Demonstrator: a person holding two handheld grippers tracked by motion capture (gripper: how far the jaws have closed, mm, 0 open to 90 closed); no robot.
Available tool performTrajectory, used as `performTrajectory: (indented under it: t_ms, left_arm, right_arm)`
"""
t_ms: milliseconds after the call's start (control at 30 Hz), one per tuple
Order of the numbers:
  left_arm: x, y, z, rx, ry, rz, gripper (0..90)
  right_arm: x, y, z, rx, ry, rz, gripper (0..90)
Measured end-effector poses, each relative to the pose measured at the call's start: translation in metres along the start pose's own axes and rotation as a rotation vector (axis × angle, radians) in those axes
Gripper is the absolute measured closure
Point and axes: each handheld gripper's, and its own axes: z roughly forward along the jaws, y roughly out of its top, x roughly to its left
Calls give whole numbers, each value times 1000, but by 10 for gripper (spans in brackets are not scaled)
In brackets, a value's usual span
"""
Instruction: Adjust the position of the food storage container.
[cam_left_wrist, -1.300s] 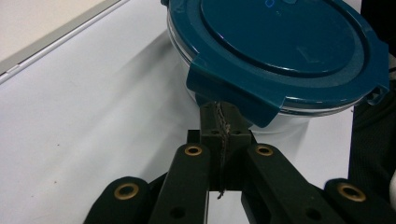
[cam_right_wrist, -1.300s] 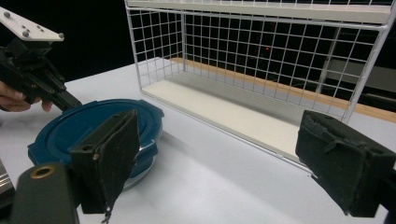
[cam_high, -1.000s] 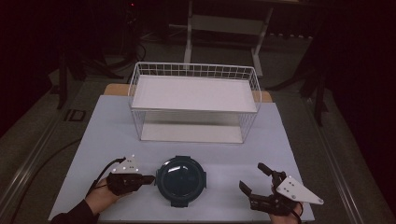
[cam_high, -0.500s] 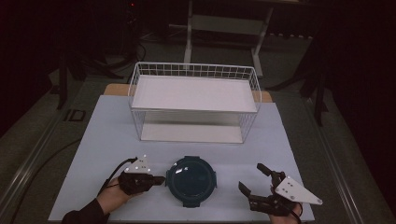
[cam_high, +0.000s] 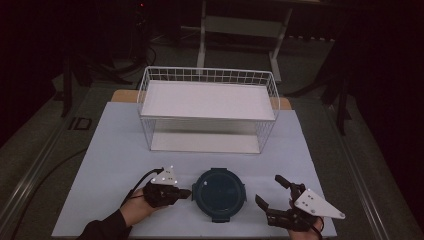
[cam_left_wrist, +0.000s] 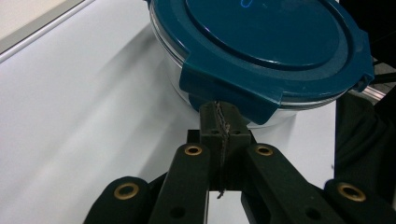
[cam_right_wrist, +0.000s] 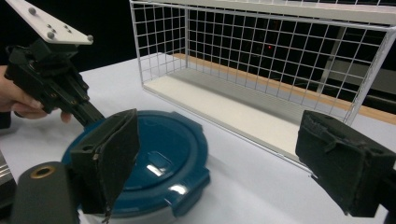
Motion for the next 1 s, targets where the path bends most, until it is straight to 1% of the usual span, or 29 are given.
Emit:
performTrajectory:
  t_ms: [33,200,233,267,367,600,667,700,767,800,833,867,900,933,967,1000]
  left_arm:
    - [-1,4,5,-1,-5,11,895]
    - [-3,9,13,-4,-14,13,895]
    - [-4,11,15,-4,-16,19,895]
    - [-4,12,17,-6,-17,15,895]
    - [-5,16,23,-9,-24,20,896]
    - [-6,20,29,-10,-20,16,895]
    - [-7,20,31,-7,-15,17,895]
    - [-8,20,36,22,-20,30,895]
    - [-9,17,39,20,-15,32,895]
    - [-9,17,39,20,-15,32,893]
    - [-7,18,37,8,-19,25,892]
    - [-6,19,35,-3,-11,21,892]
    - [-4,21,27,-31,-6,1,884]
    - [-4,21,27,-31,-6,1,854]
    - [-2,23,19,-55,-8,-12,834]
    - [-2,23,19,-55,-8,-12,799]
  right_arm:
    - [0,0,0,0,-3,-1,136]
    - [-1,0,-1,-2,-3,1,136]
    - [-1,0,-1,-1,-4,2,136]
    - [-1,0,-1,-1,-4,2,136]
    - [-2,0,-1,1,-4,1,136]
    - [-1,-1,-1,6,-3,1,136]
    - [-1,-1,-1,8,-3,1,136]
    - [-1,-1,0,10,0,0,136]
    - [-1,-1,0,10,0,-4,136]
    - [-1,-1,0,10,0,-4,136]
    - [0,0,-1,8,-1,-1,136]
    - [0,0,-1,8,-1,-1,136]
    - [0,0,-1,9,-1,0,136]
    - [0,0,-1,9,-1,0,136]
    - [-1,-1,-1,12,1,0,136]
    - [-1,-1,-1,12,1,0,136]
